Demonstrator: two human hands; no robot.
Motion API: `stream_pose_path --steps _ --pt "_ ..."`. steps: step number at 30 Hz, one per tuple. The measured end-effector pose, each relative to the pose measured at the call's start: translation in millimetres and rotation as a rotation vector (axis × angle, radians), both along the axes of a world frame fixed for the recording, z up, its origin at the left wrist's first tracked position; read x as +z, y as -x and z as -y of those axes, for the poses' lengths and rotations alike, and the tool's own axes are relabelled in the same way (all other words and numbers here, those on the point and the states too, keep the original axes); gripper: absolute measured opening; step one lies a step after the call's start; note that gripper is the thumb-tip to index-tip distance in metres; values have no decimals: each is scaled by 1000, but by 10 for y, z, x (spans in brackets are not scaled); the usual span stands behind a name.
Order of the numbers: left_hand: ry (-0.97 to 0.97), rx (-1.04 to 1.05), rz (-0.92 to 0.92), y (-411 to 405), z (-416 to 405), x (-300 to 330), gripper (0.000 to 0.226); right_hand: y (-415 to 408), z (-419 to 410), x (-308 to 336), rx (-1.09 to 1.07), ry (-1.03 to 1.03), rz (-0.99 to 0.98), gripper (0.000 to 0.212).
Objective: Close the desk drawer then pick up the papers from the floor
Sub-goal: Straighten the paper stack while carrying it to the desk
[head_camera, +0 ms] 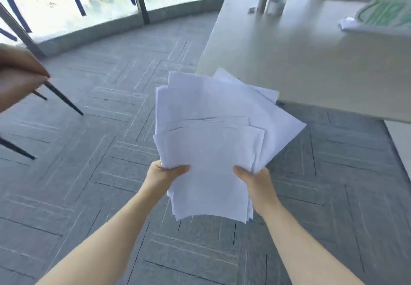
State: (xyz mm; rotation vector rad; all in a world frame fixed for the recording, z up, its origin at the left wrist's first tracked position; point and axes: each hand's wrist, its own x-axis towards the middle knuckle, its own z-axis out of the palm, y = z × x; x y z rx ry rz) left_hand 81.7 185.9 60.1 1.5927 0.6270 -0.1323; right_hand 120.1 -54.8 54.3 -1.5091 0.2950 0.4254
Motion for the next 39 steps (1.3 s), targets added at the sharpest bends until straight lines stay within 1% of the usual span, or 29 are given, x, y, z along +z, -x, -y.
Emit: stream_pose_path --steps 1,3,4,5,7,11,13,15,16,17,19,21,22,23,25,27,29,30,31,32,34,35,36,37,39 --pt "-35 16 49 -142 10 363 22 -109 -32 421 -23 -1 47 26" --pt "-115 28 145 -474 31 1030 21 -344 -84 1168 -96 -10 126 49" --pt "-148 26 195 -649 47 1343 18 -461 -98 1485 -130 -23 172 54" --pt "-175 18 247 -819 72 1625 16 -563 -99 1777 -167 -39 217 49" --pt "-166 10 354 -1161 178 2104 14 -769 -53 2251 -272 -20 290 28" --pt "-86 21 501 -1807 519 2733 23 -1232 167 2885 -400 -34 463 26" --pt "-86 14 561 -2141 708 2888 19 -1518 306 3071 -428 -14 532 23" --pt "-111 9 596 -2521 884 2905 22 -1874 497 3116 -403 -11 570 27" --pt "-118 14 605 -2698 967 2870 18 -2073 593 3073 -381 4 563 29" --pt "-116 19 606 -2858 1037 2779 15 -2269 692 2995 -356 18 537 25" --pt "-110 21 555 -3129 1169 2467 30 -2675 916 2664 -295 24 440 8" --pt "-70 34 481 -3316 1273 2098 49 -2971 1074 2350 -262 18 369 7" --pt "-37 31 458 -3417 1319 1950 57 -3115 1146 2213 -271 21 364 9" --pt "-15 36 437 -3521 1373 1843 57 -3261 1208 2101 -291 14 366 14" --pt "18 73 398 -3709 1468 1729 45 -3507 1273 1993 -289 -36 387 18" --pt "60 82 357 -3864 1533 1681 37 -3729 1277 1990 -224 -34 399 20" --pt "83 61 250 -3964 1565 1632 41 -3874 1272 1940 -181 -44 334 15" --pt "75 32 197 -4004 1574 1601 43 -3920 1278 1880 -174 -51 286 16" --pt "73 -10 157 -4039 1594 1575 43 -3965 1288 1800 -161 -51 228 23" --pt "67 -39 127 -4079 1624 1563 40 -4010 1291 1733 -137 -29 177 26" --pt "39 -13 123 -4199 1687 1588 26 -4097 1264 1652 -139 62 154 16" --pt "19 25 140 -4285 1690 1623 16 -4168 1233 1650 -156 103 174 10" --pt "-4 56 156 -4386 1677 1669 9 -4248 1192 1687 -161 123 206 10" --pt "-25 83 171 -4503 1633 1713 8 -4351 1138 1738 -155 147 234 13" --pt "-66 90 184 -4748 1487 1800 12 -4594 1003 1845 -114 221 254 16"
